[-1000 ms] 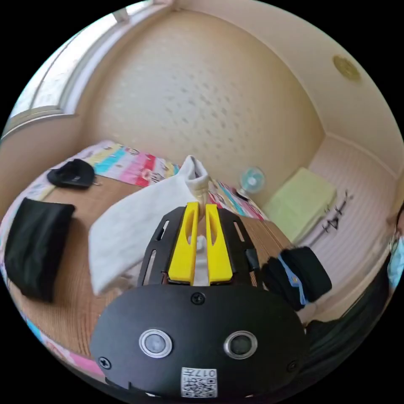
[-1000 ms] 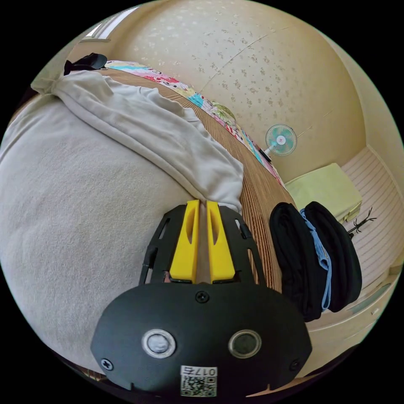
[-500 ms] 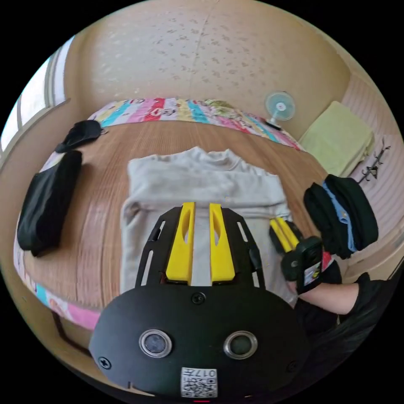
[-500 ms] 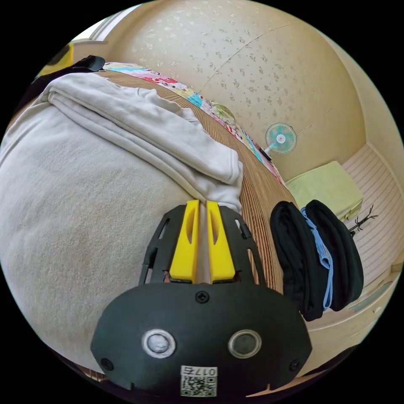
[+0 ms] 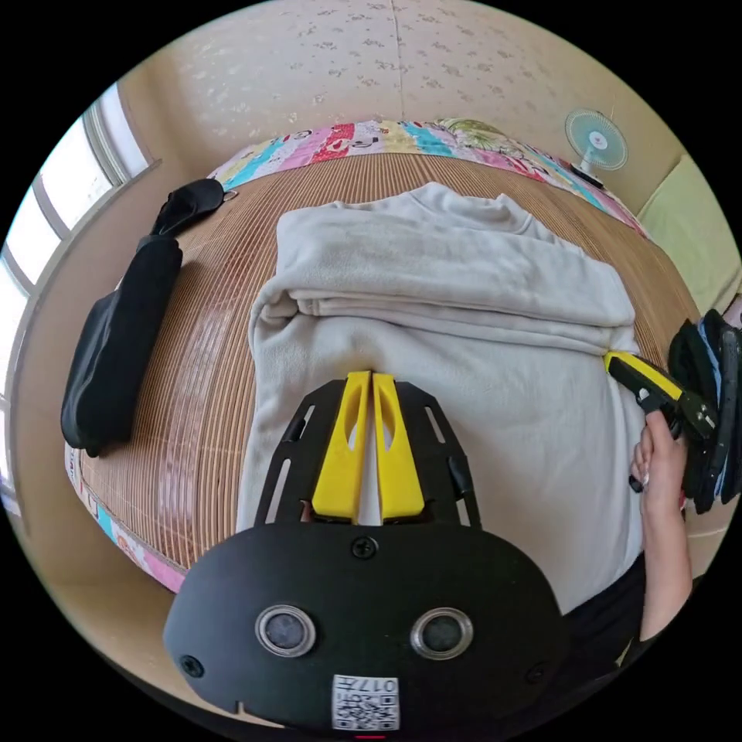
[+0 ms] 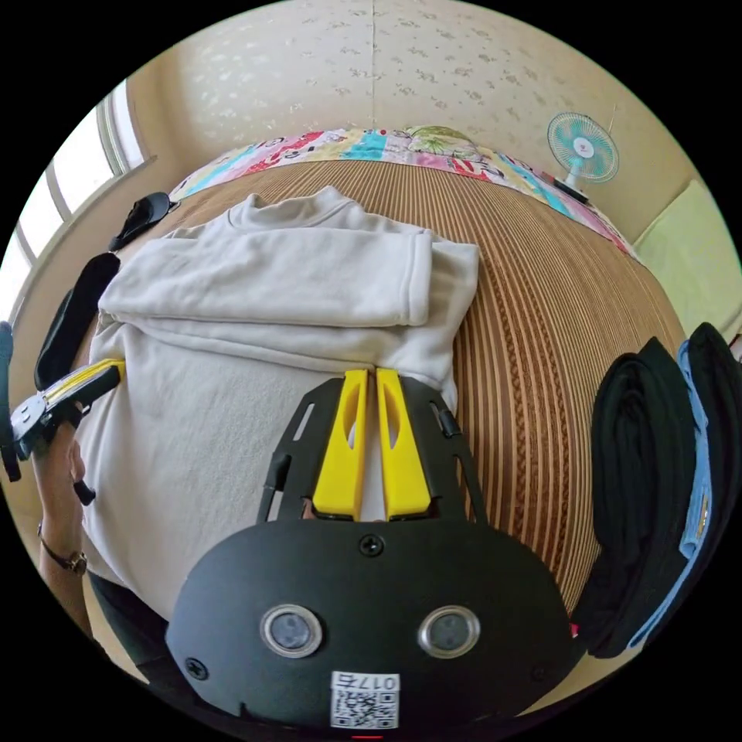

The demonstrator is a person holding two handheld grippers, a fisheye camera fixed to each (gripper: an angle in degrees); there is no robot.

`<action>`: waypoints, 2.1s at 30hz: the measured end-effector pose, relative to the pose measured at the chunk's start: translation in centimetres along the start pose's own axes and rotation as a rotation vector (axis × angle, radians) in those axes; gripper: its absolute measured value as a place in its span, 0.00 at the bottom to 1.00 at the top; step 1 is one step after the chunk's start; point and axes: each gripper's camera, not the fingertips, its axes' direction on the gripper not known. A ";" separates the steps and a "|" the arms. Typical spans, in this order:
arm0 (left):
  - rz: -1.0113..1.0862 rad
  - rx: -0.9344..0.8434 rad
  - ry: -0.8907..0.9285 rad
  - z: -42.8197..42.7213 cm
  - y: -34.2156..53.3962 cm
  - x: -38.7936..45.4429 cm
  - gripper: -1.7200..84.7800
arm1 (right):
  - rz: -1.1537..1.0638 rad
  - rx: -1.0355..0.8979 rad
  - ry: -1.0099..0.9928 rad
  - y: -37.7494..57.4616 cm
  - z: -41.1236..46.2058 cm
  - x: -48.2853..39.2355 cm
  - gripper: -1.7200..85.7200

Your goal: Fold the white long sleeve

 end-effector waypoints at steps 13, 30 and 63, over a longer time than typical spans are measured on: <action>-0.117 0.059 0.191 5.2 -6.4 -5.9 0.01 | -0.114 0.064 0.289 -11.2 4.0 -4.8 0.04; -0.094 0.087 0.144 1.6 -8.0 -10.2 0.01 | 0.006 0.120 -0.183 6.0 -11.0 -1.6 0.07; -0.445 0.071 1.019 -20.5 15.8 -46.0 0.08 | 0.290 0.167 -0.277 1.6 -30.7 6.8 0.11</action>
